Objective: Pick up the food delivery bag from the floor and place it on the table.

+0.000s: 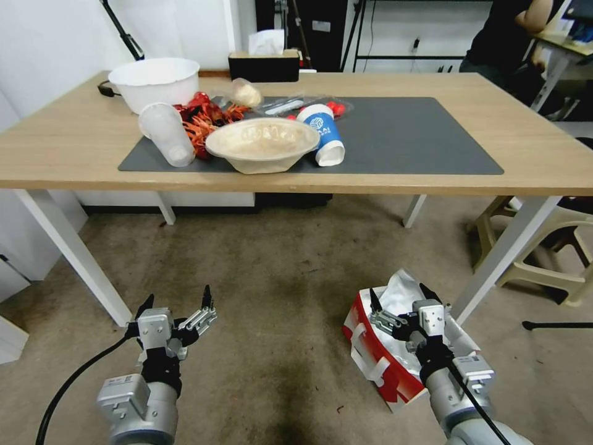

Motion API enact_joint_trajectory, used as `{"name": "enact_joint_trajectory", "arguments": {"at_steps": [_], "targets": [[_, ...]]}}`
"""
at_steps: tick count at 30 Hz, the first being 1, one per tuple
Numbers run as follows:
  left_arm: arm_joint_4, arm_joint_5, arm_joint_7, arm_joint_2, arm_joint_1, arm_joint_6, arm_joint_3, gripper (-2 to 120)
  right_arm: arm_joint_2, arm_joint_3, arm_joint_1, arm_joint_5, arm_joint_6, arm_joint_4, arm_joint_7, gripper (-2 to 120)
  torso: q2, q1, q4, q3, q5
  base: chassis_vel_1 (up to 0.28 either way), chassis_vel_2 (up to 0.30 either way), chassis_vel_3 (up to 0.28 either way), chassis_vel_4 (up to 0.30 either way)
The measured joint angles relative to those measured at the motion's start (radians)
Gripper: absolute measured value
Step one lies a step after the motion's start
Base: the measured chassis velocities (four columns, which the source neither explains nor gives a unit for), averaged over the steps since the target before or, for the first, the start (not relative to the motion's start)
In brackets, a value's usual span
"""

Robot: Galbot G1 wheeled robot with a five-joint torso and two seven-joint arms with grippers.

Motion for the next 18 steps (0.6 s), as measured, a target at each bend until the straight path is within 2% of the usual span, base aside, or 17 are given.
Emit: {"name": "enact_joint_trajectory", "arguments": {"at_steps": [18], "targets": [[0.010,0.009,0.000,-0.006,-0.001,-0.006,0.010,100,-0.002,-0.001,0.001,-0.003,0.004,-0.011,0.000,100,-0.066,-0.020,-0.0001,-0.046,0.0000,0.000,0.000,0.000,0.000]]}}
